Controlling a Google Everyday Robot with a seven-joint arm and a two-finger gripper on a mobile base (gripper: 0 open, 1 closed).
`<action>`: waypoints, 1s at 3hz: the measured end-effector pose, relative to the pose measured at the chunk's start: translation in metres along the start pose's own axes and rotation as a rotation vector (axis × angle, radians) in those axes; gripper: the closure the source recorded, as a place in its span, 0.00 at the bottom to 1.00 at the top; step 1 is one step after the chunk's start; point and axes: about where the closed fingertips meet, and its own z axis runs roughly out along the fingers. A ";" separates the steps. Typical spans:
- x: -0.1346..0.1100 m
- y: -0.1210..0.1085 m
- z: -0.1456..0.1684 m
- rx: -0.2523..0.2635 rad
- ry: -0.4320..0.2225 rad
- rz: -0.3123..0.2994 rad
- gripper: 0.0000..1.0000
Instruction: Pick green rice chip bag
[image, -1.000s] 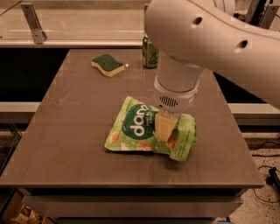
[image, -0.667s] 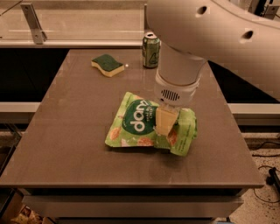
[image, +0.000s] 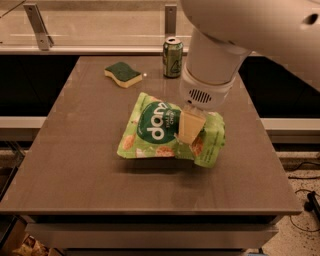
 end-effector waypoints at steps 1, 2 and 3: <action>-0.007 0.001 -0.016 0.029 -0.046 -0.026 1.00; -0.015 0.002 -0.032 0.062 -0.081 -0.043 1.00; -0.026 0.000 -0.050 0.093 -0.101 -0.051 1.00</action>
Offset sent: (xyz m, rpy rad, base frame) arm -0.0029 0.0188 0.0532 0.0611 -0.1411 0.0631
